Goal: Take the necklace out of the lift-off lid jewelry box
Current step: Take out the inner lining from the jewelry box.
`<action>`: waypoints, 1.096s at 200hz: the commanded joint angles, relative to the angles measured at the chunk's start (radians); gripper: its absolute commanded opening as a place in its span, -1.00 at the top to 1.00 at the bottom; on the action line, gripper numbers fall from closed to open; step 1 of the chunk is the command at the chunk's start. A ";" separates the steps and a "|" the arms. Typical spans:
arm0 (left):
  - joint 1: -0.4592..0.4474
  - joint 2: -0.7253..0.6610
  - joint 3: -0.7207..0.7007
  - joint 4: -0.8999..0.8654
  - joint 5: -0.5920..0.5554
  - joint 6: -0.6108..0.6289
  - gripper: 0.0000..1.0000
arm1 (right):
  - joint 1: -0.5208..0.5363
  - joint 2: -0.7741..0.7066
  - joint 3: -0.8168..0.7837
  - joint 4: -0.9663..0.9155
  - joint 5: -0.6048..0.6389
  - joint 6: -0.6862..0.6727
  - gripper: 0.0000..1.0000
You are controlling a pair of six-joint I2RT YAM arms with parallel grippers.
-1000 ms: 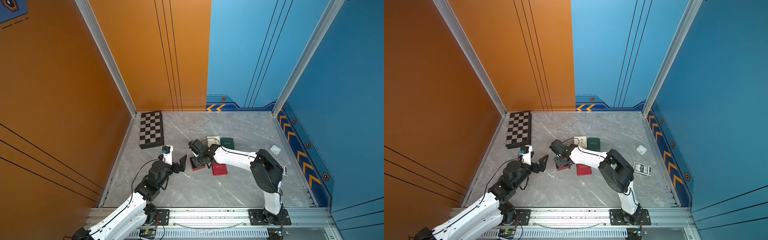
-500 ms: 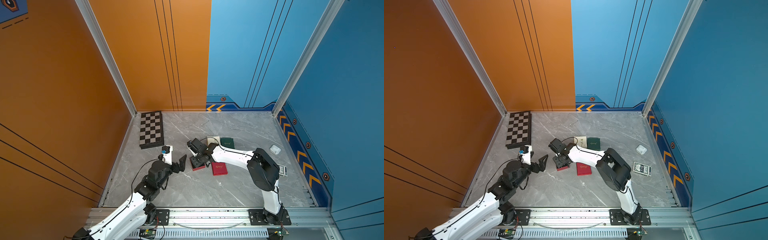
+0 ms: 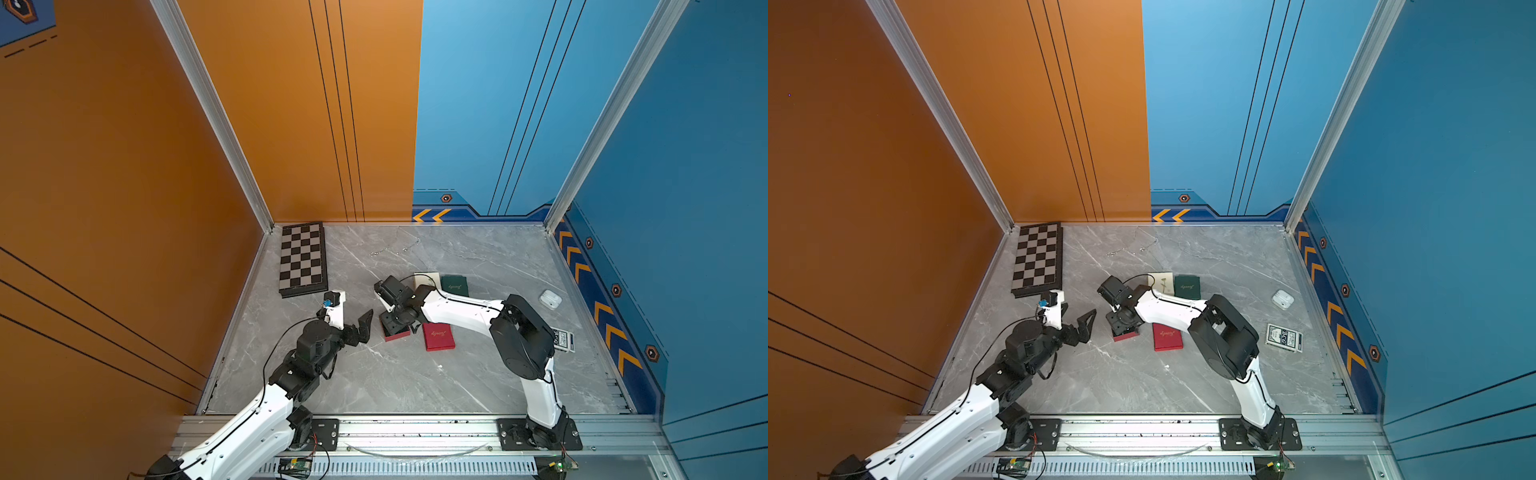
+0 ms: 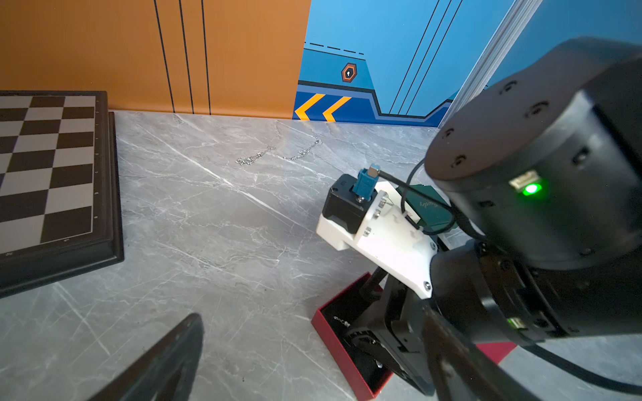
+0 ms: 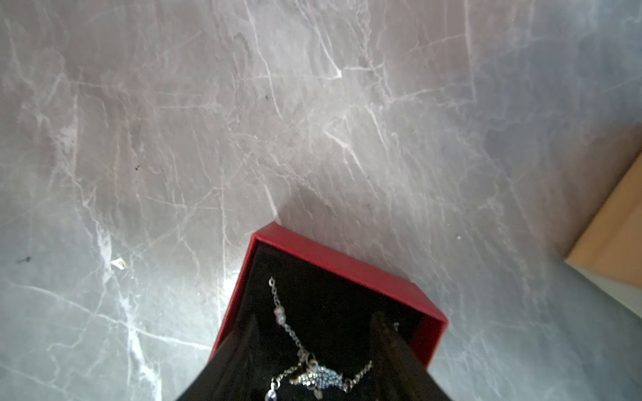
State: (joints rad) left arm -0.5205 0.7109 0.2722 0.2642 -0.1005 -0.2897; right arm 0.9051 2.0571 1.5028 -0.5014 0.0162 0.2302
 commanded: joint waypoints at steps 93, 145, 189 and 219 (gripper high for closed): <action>0.022 0.033 0.042 -0.005 0.053 -0.011 -1.00 | -0.012 0.126 0.044 -0.086 -0.062 0.046 0.43; 0.025 0.098 0.111 -0.069 0.076 -0.017 -0.87 | -0.032 0.040 0.053 -0.075 -0.060 0.055 0.63; 0.028 0.108 0.148 -0.104 0.085 -0.033 -0.85 | -0.055 -0.052 0.050 -0.067 -0.064 0.061 0.69; 0.030 0.109 0.175 -0.153 0.091 -0.038 -0.84 | -0.071 -0.098 0.035 -0.048 -0.094 0.071 0.71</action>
State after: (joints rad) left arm -0.5022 0.8196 0.4038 0.1650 -0.0353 -0.3134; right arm 0.8490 2.0243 1.5558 -0.5419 -0.0456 0.2779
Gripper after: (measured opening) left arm 0.921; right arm 0.150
